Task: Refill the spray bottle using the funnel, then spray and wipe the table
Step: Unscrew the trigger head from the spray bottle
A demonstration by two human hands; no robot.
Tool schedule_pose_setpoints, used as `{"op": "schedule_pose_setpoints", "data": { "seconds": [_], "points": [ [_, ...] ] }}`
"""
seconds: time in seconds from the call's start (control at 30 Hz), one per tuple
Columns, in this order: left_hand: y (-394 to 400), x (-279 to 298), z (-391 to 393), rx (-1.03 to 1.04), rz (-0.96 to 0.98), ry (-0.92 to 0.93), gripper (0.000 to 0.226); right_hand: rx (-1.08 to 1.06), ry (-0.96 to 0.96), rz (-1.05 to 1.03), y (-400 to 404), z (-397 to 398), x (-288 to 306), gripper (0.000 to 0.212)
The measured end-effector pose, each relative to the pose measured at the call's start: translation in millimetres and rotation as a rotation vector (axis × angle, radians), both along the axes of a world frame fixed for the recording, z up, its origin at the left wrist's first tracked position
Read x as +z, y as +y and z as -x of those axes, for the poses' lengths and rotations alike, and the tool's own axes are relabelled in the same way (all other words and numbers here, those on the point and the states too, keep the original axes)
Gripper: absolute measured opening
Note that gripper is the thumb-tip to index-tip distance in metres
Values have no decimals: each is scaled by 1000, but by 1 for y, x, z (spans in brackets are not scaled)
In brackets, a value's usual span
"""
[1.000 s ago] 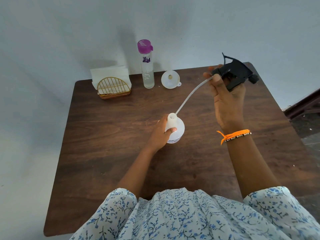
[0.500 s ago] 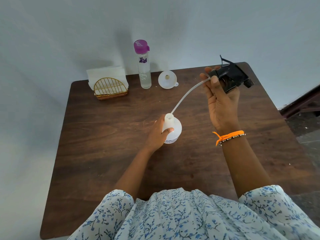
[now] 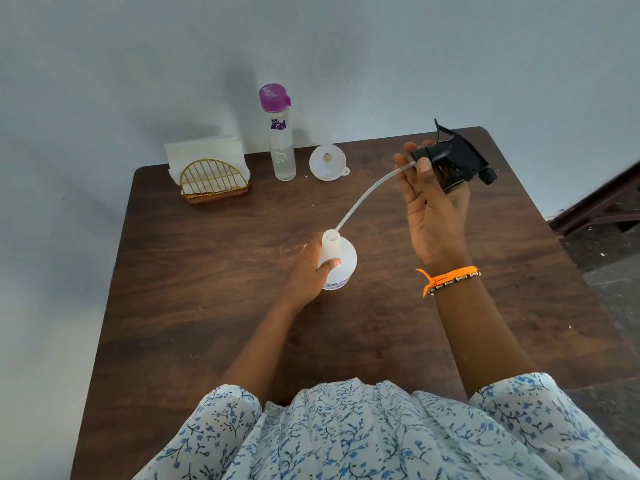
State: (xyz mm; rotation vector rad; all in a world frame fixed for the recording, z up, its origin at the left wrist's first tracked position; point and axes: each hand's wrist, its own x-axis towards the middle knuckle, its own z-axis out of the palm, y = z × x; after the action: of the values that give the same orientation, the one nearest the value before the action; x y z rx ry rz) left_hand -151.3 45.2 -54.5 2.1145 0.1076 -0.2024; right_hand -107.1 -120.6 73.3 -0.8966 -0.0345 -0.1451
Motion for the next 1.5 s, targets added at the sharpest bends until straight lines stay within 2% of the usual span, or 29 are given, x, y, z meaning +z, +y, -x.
{"op": "schedule_pose_setpoints", "data": {
  "seconds": [0.13, 0.33, 0.57, 0.73, 0.97, 1.13, 1.23, 1.4, 1.5],
  "points": [
    [-1, -1, 0, 1, 1, 9, 52, -23, 22, -28, -6, 1, 2, 17],
    [1, -5, 2, 5, 5, 14, 54, -7, 94, -82, -18, 0, 9, 15],
    [2, -11, 2, 24, -21, 35, 56, -2, 280, 53, -29, -4, -29, 14],
    [1, -11, 4, 31, -34, -10, 54, 78, 463, 333, -23, -11, -73, 8],
    [1, -11, 4, 51, -38, 22, 56, 121, 687, 361, -7, -18, -122, 19],
    [1, -11, 5, 51, -9, -15, 52, 84, 750, 558, -7, -22, -136, 15],
    [2, -15, 6, 53, 9, -25, 49, 68, 779, 553, -6, -24, -142, 23],
    [1, -15, 7, 53, 17, -34, 47, -28, 854, 589, -3, -27, -150, 62],
    [1, -15, 6, 66, 15, -8, 50, -64, 856, 685, 1, -24, -150, 69]
  ]
}}
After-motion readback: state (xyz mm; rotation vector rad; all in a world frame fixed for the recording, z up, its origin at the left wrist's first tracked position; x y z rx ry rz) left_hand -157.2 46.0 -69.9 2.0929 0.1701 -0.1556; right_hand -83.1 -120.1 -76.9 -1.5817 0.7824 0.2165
